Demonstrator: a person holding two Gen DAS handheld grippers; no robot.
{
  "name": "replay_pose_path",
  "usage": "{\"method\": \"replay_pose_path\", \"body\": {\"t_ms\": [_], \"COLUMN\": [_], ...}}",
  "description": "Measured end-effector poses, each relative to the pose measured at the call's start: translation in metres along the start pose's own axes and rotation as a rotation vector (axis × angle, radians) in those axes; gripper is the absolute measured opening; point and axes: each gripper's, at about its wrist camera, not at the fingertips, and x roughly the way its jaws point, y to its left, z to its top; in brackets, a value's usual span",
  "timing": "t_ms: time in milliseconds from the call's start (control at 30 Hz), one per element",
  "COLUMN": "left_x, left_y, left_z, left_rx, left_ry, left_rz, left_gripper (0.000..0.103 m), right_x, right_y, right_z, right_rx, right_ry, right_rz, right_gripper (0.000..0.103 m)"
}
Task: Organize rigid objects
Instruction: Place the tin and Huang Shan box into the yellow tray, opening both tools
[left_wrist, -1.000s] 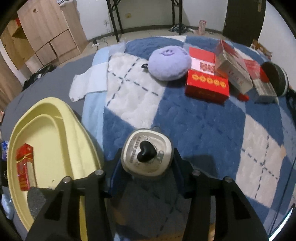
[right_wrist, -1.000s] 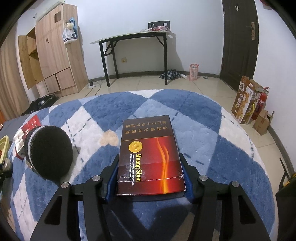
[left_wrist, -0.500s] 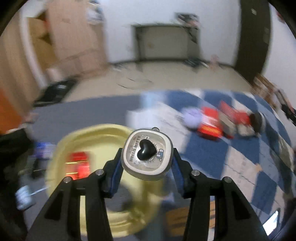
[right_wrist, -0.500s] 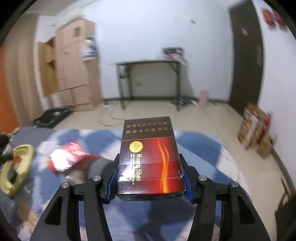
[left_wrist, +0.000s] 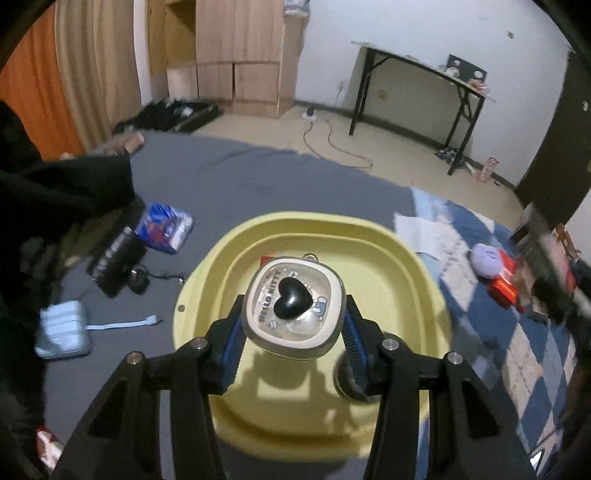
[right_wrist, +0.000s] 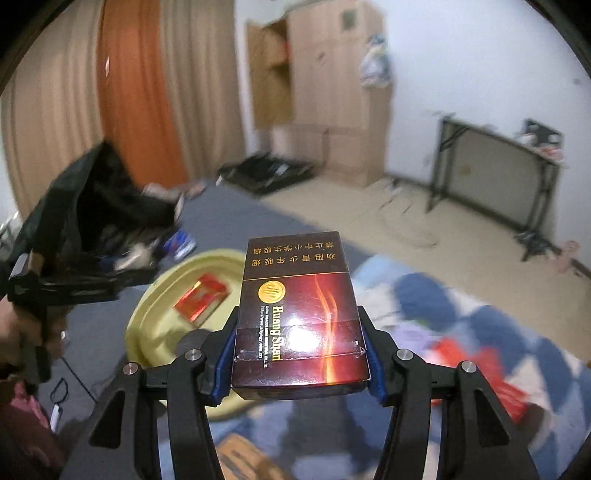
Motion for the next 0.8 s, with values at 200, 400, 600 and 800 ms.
{"method": "replay_pose_path", "body": {"t_ms": [200, 400, 600, 800], "left_x": [0.052, 0.080, 0.098, 0.100], "left_y": [0.018, 0.023, 0.030, 0.031], "left_z": [0.012, 0.014, 0.006, 0.008], "left_rx": [-0.056, -0.049, -0.072, -0.068], "left_ry": [0.058, 0.089, 0.112, 0.124], "left_rz": [-0.032, -0.077, -0.114, -0.107], "left_gripper": [0.050, 0.050, 0.050, 0.050], "right_x": [0.100, 0.161, 0.195, 0.209], "right_y": [0.032, 0.037, 0.047, 0.045], "right_z": [0.007, 0.021, 0.017, 0.025], "right_rx": [-0.058, -0.086, -0.117, -0.099], "right_ry": [0.146, 0.233, 0.317, 0.326], "right_rz": [0.038, 0.045, 0.035, 0.034], "right_gripper": [0.055, 0.055, 0.055, 0.059]}}
